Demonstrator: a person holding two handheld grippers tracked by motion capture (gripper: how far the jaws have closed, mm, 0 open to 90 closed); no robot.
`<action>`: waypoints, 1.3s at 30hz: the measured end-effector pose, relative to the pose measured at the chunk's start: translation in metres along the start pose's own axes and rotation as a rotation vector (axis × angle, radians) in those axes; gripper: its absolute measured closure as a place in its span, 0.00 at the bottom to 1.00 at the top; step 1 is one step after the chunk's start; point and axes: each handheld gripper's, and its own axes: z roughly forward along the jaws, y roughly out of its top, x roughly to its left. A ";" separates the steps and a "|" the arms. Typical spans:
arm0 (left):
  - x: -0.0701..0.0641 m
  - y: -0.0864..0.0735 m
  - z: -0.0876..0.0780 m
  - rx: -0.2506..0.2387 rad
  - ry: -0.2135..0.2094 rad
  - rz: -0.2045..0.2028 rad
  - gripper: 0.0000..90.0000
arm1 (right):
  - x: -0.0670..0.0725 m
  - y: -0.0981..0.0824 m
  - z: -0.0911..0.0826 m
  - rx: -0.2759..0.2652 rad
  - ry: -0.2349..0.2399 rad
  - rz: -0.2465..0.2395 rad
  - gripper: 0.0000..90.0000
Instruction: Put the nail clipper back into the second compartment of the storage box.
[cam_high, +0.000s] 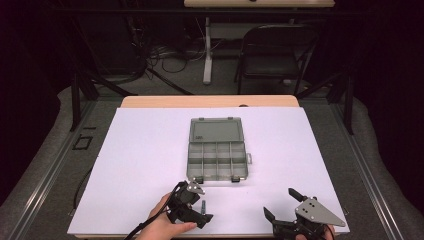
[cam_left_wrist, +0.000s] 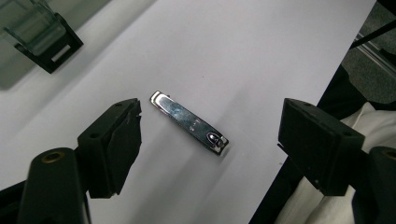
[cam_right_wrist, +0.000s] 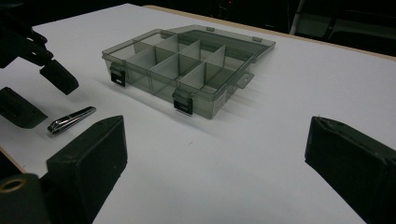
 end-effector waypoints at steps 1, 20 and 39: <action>0.000 -0.001 0.002 0.006 0.000 -0.005 0.26 | 0.000 0.000 0.000 0.001 0.000 0.000 0.06; 0.005 -0.007 0.012 0.018 -0.013 -0.054 0.39 | -0.001 0.000 0.000 0.021 0.011 -0.004 0.07; -0.004 -0.003 0.014 0.069 0.097 0.010 0.53 | -0.001 -0.001 0.002 0.014 0.025 0.011 0.10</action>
